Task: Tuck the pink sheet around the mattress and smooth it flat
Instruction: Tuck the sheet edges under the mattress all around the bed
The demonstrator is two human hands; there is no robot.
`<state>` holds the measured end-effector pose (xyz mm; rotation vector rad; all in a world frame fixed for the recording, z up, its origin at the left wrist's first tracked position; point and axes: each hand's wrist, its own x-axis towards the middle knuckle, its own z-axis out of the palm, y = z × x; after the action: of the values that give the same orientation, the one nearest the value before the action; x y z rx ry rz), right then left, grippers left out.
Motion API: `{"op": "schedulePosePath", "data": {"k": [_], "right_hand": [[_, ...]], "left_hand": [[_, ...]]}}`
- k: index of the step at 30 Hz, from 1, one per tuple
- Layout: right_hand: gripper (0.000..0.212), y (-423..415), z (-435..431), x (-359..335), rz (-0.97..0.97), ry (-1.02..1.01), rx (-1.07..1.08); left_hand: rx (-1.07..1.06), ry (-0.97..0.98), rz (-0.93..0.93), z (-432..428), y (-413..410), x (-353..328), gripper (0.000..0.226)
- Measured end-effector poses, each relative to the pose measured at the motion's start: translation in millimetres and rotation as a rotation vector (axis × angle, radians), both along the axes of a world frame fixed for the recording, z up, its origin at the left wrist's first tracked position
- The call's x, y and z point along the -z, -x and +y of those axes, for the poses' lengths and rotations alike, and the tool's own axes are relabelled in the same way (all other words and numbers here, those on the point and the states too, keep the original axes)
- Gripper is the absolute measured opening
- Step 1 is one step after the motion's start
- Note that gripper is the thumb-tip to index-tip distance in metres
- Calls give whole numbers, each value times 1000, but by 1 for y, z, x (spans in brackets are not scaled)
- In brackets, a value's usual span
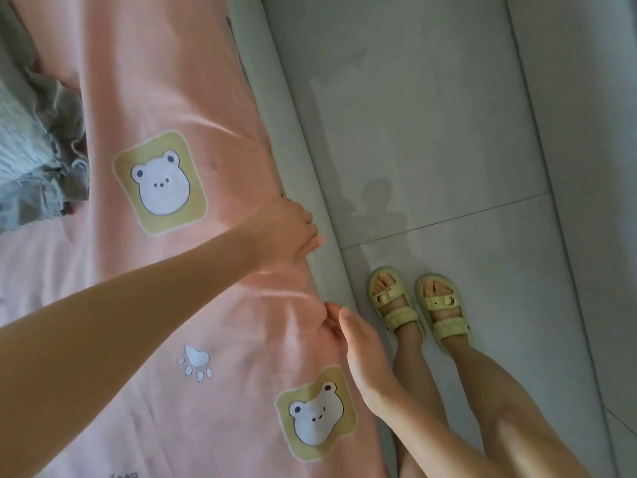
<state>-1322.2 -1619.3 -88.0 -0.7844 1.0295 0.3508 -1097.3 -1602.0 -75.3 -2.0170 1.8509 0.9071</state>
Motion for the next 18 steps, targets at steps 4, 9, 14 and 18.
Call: {"op": "schedulePosePath", "data": {"k": [4, 9, 14, 18], "right_hand": [[30, 24, 6, -12, -47, 96, 30], [45, 33, 27, -9, -232, 105, -98], [39, 12, 34, -2, -283, -65, -10], [38, -3, 34, -1, -135, -317, -59]], "left_hand": [[113, 72, 21, 26, 44, 1, 55], [231, -85, -128, 22, 63, 8, 53], [234, -139, -216, 21, 63, 4, 49], [185, -149, -238, 21, 59, -12, 44]]}}
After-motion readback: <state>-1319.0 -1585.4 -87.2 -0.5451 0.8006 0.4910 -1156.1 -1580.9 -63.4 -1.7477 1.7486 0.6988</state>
